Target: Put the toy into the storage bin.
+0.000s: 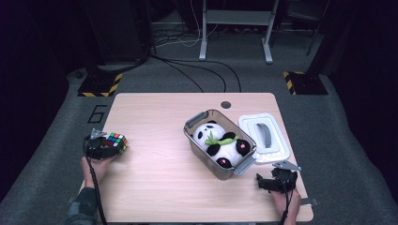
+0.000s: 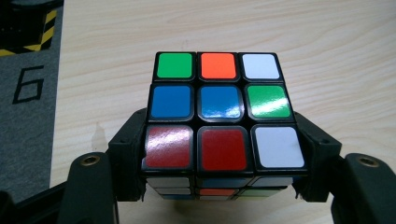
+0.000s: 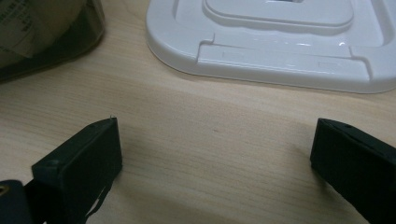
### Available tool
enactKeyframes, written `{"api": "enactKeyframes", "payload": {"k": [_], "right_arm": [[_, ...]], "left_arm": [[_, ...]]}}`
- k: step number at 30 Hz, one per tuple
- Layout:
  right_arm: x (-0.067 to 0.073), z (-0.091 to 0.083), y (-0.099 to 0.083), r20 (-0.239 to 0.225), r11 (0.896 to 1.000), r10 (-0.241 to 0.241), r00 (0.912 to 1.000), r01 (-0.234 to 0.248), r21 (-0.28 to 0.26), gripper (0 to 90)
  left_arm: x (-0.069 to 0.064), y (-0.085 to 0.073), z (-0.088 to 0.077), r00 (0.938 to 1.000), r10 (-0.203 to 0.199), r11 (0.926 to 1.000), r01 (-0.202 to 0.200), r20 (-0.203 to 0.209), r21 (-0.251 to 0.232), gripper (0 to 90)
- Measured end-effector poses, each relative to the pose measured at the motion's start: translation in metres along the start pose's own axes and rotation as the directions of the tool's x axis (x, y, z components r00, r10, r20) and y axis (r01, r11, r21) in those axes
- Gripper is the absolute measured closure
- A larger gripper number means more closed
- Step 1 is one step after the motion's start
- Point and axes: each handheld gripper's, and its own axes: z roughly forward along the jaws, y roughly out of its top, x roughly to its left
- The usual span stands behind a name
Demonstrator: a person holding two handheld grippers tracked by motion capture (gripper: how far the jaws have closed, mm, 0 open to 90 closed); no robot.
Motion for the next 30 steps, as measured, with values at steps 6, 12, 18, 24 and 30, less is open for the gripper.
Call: {"api": "enactKeyframes", "payload": {"k": [6,12,18,24,30], "right_arm": [[0.000,0.000,0.000,0.000,1.000,-0.001,1.0000,0.001,0.000,1.5],[0.000,0.000,0.000,0.000,1.000,0.000,1.0000,0.000,0.000,1.5],[0.000,0.000,0.000,0.000,1.000,-0.001,1.0000,0.001,0.000,1.5],[0.000,0.000,0.000,0.000,1.000,0.000,1.0000,0.000,0.000,1.5],[0.000,0.000,0.000,0.000,1.000,0.000,1.0000,0.000,0.000,1.5]], "left_arm": [[-0.011,0.005,-0.005,0.9993,0.033,0.9995,-0.032,0.019,-0.005,33.8],[-0.020,0.008,-0.008,0.9981,0.046,0.9990,-0.045,0.040,-0.006,33.8],[-0.031,0.016,-0.016,0.9953,0.069,0.9976,-0.068,0.069,-0.009,33.8],[-0.046,0.027,-0.025,0.9901,0.102,0.9948,-0.100,0.097,-0.020,33.8],[-0.061,0.037,-0.032,0.9846,0.131,0.9914,-0.129,0.116,-0.025,33.8]]}}
